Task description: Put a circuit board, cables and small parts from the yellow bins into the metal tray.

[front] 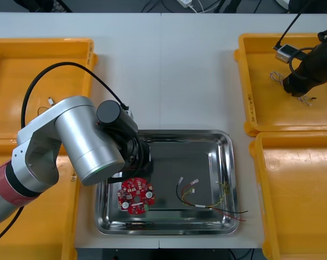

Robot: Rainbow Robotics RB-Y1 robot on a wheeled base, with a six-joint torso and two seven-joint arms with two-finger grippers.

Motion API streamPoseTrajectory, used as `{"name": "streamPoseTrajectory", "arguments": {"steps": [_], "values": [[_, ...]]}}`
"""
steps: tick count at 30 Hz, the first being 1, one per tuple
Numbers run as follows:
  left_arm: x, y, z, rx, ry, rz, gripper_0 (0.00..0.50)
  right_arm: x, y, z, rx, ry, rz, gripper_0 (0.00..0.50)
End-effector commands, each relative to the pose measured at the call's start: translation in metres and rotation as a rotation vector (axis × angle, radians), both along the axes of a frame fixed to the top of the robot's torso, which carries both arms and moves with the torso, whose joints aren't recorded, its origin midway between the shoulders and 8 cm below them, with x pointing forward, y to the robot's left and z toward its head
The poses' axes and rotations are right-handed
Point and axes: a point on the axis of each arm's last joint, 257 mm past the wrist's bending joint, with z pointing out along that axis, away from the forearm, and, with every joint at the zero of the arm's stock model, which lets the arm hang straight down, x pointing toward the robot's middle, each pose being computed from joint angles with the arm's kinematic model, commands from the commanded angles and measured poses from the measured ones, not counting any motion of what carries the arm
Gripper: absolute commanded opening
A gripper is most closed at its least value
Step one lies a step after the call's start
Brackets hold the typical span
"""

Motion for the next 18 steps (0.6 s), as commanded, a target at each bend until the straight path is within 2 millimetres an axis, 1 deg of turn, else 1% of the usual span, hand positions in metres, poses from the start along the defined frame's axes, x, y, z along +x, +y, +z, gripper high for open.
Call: {"name": "streamPoseTrajectory", "arguments": {"steps": [1,3,6,9,14,18], "values": [[-0.005,0.011,-0.009,-0.002,0.016,0.048,0.5,0.007,-0.003,0.013,-0.009,-0.051,0.028,0.0],[-0.005,0.013,-0.009,0.001,0.015,0.052,0.5,0.008,-0.002,0.021,-0.016,-0.06,0.032,0.0],[-0.001,0.018,-0.007,0.01,0.001,0.058,0.5,0.008,-0.004,0.044,-0.047,-0.077,0.047,0.0],[0.003,0.02,-0.004,0.009,-0.005,0.062,0.5,0.005,-0.003,0.056,-0.062,-0.072,0.055,0.0],[0.01,0.024,0.013,-0.022,0.003,0.079,0.5,-0.009,-0.004,0.071,-0.041,-0.042,0.047,0.0],[0.016,0.033,0.029,-0.023,0.007,0.101,0.5,-0.018,-0.005,0.084,-0.039,-0.028,0.041,0.0]]}}
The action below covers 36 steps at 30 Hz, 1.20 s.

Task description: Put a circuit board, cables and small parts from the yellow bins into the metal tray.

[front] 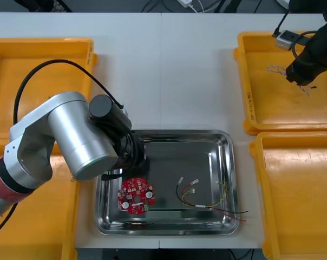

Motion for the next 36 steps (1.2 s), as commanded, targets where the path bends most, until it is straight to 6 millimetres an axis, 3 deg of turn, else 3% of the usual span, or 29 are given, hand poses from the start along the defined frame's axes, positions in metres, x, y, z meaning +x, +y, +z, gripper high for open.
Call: {"name": "streamPoseTrajectory", "arguments": {"steps": [1,20,28,32,36], "values": [[0.016,0.022,0.028,-0.014,-0.018,0.086,0.5,-0.004,-0.025,0.039,0.005,-0.046,-0.056,0.0],[0.051,0.071,0.105,-0.072,-0.078,0.215,0.5,-0.053,-0.017,0.096,0.0,-0.007,-0.155,0.0],[0.059,0.092,0.127,-0.074,-0.076,0.251,0.5,-0.056,-0.016,0.119,-0.027,-0.124,-0.147,0.0],[0.069,0.103,0.139,-0.068,-0.078,0.282,0.5,-0.059,-0.009,0.13,-0.025,-0.176,-0.148,0.0],[0.082,0.117,0.149,-0.066,-0.08,0.316,0.5,-0.062,0.016,0.137,0.045,-0.206,-0.131,0.0]]}}
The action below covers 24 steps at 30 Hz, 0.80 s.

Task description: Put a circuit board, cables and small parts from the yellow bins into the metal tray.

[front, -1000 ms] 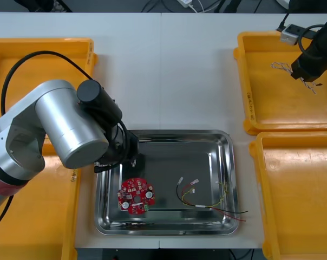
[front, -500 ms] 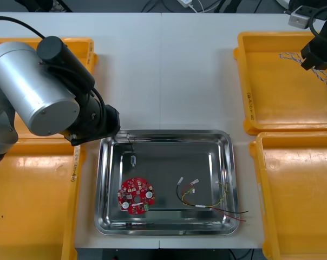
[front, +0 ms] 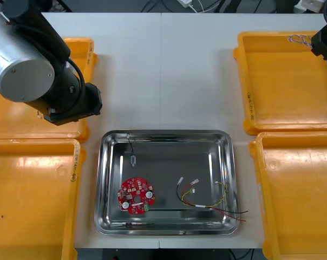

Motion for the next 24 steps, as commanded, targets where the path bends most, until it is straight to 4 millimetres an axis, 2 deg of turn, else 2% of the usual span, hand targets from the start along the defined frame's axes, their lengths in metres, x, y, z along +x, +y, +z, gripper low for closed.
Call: {"name": "streamPoseTrajectory", "arguments": {"steps": [1,7,11,14,19,24], "values": [[0.027,0.027,0.044,-0.005,-0.061,0.095,0.5,-0.009,0.007,0.025,0.064,-0.068,-0.017,0.0],[0.042,0.05,0.053,-0.002,-0.059,0.145,0.5,-0.021,0.044,0.024,0.039,-0.088,0.103,0.0],[0.051,0.071,0.054,0.02,-0.049,0.152,0.5,-0.036,0.075,0.017,0.021,-0.09,0.182,0.0],[0.059,0.084,0.056,0.024,-0.055,0.167,0.5,-0.052,0.101,0.005,0.037,-0.071,0.243,0.0],[0.072,0.104,0.057,0.003,-0.068,0.21,0.5,-0.091,0.148,-0.026,0.012,-0.027,0.385,0.0],[0.085,0.121,0.056,-0.009,-0.087,0.244,0.5,-0.122,0.182,-0.059,-0.007,0.028,0.504,0.0]]}}
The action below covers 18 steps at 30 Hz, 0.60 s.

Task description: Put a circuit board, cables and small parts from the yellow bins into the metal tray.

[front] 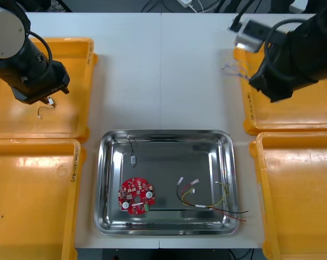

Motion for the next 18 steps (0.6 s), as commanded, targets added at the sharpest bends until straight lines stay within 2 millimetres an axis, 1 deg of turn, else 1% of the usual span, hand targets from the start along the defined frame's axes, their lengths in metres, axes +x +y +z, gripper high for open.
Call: {"name": "streamPoseTrajectory", "arguments": {"steps": [1,4,8,12,15,18], "values": [[0.028,0.032,0.046,0.036,-0.117,0.006,0.5,-0.03,0.022,-0.035,-0.051,0.053,0.079,0.0],[0.035,0.041,0.045,0.032,-0.131,0.021,0.5,-0.04,0.036,-0.048,-0.079,0.06,0.122,0.0],[0.045,0.051,0.046,0.036,-0.158,0.036,0.5,-0.048,0.052,-0.062,-0.103,0.078,0.167,0.0],[0.052,0.061,0.04,0.032,-0.163,0.053,0.5,-0.055,0.068,-0.08,-0.146,0.086,0.21,0.0],[0.053,0.068,0.034,0.024,-0.15,0.068,0.5,-0.06,0.075,-0.092,-0.187,0.088,0.242,0.0],[0.052,0.07,0.028,0.014,-0.135,0.07,0.5,-0.063,0.077,-0.103,-0.226,0.094,0.264,0.0]]}}
